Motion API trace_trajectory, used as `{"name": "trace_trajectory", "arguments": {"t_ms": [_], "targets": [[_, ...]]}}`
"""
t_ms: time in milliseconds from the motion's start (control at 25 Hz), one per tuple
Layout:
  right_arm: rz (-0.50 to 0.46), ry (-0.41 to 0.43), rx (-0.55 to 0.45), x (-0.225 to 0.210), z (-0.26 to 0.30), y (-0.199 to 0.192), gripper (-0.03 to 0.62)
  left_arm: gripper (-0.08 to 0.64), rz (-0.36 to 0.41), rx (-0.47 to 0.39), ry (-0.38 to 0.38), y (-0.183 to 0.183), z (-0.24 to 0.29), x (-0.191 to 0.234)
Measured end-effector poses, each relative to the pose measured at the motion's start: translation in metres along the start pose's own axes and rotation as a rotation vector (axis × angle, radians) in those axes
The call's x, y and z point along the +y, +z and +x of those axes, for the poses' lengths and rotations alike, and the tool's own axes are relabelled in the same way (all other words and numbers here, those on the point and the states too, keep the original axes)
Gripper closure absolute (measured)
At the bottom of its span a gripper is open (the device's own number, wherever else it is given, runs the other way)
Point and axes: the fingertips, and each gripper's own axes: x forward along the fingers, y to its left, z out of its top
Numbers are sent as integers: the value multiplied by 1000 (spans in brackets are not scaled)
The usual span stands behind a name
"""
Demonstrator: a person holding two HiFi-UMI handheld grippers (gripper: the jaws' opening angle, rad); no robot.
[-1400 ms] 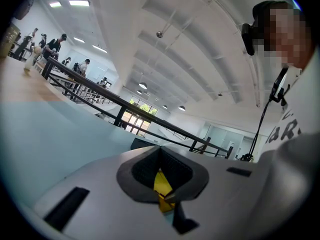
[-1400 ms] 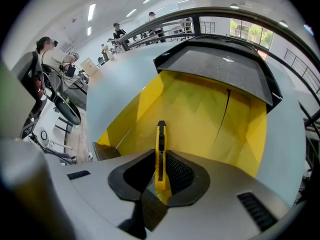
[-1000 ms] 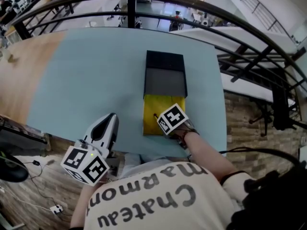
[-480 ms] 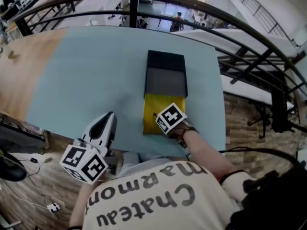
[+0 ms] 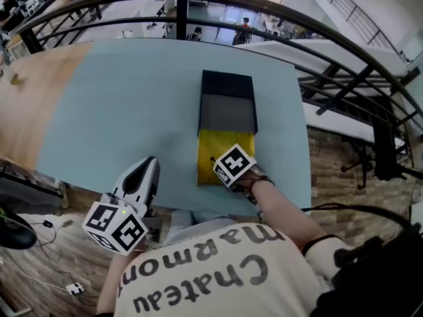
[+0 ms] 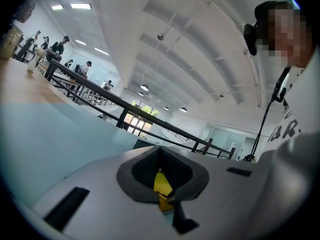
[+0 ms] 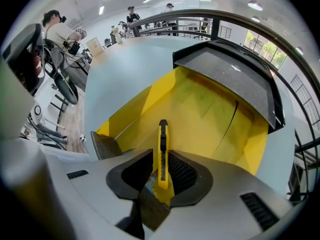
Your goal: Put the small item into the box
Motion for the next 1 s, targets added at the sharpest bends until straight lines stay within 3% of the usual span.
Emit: {"name": "trace_trajectory", "arguments": {"t_ms": [480, 680, 760, 1000], "targets": [[74, -23, -90, -7, -11, 6, 402, 557, 58, -9, -44, 11, -7, -3], [167, -52, -278, -18, -37, 20, 412, 557, 77, -3, -79, 13, -3, -8], [186, -81, -373, -20, -51, 29, 491, 557, 76, 3, -98, 12, 0, -12], [251, -94, -574, -28, -82, 33, 511, 557, 97, 18, -141, 2, 11, -39]]}}
